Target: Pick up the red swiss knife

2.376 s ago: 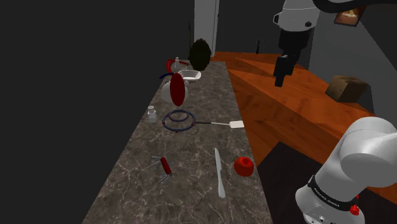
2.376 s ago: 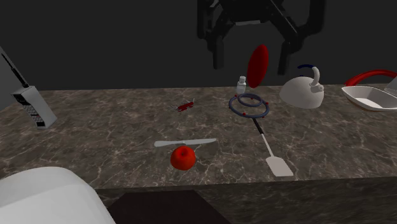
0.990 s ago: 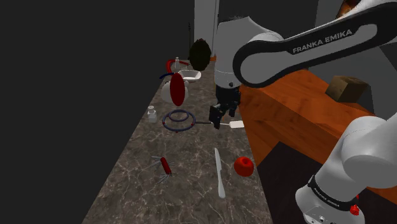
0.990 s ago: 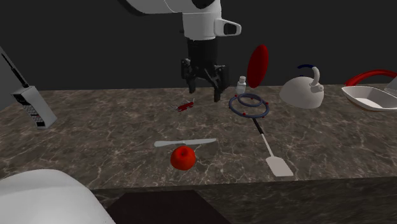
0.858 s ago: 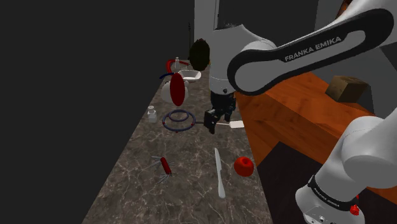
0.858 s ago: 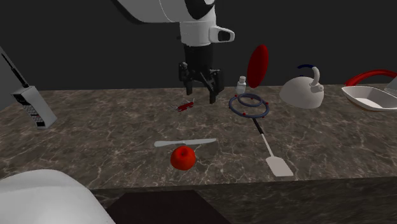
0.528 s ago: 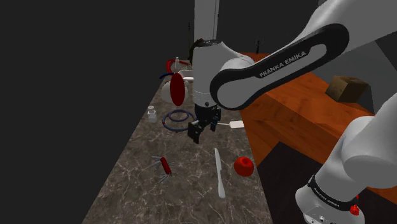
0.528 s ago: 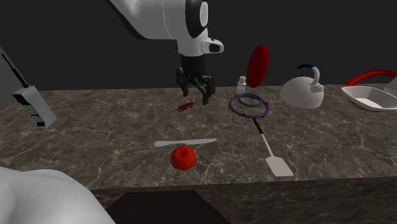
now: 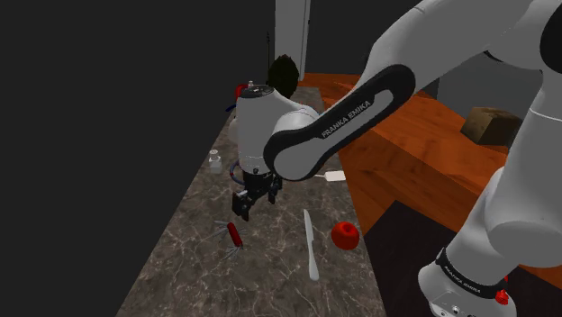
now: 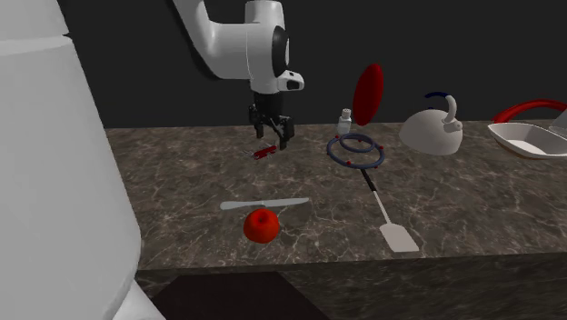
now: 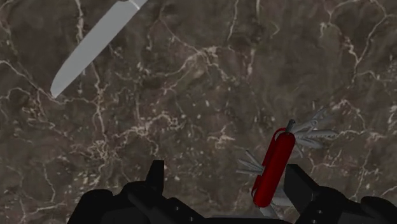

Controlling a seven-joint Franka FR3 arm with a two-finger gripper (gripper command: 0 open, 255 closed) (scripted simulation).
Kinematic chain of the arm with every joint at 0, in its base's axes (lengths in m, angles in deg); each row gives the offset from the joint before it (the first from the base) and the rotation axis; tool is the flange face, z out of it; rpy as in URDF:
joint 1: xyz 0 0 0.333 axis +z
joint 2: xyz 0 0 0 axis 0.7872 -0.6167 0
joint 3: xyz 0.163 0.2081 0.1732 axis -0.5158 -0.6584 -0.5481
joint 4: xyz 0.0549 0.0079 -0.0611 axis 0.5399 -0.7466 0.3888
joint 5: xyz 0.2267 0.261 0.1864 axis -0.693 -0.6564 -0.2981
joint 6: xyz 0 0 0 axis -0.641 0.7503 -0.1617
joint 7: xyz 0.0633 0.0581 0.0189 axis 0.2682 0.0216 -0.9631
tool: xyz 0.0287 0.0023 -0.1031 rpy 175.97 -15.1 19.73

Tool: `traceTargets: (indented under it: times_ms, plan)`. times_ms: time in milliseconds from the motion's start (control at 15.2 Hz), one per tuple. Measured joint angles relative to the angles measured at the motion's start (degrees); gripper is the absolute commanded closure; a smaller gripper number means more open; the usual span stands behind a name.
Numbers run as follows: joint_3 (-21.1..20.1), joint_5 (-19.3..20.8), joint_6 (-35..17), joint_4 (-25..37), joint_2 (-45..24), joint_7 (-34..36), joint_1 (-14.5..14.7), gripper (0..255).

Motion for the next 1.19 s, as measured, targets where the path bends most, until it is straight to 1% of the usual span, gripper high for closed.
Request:
traceTargets:
  times_ms: [132,396,858,924,1188]
  plan:
    - [0.3,2.8,-1.3,3.6,-5.1,3.0,1.4,0]
    - [1.6,6.5,-3.1,9.3,-12.5,6.7,3.9,0]
    - [3.2,9.4,-6.8,10.0,-17.2,8.8,5.5,0]
    - [3.3,9.6,-7.0,10.0,-17.5,8.9,5.6,255]
    - [3.4,9.7,-7.2,10.1,-17.7,8.9,5.6,255]
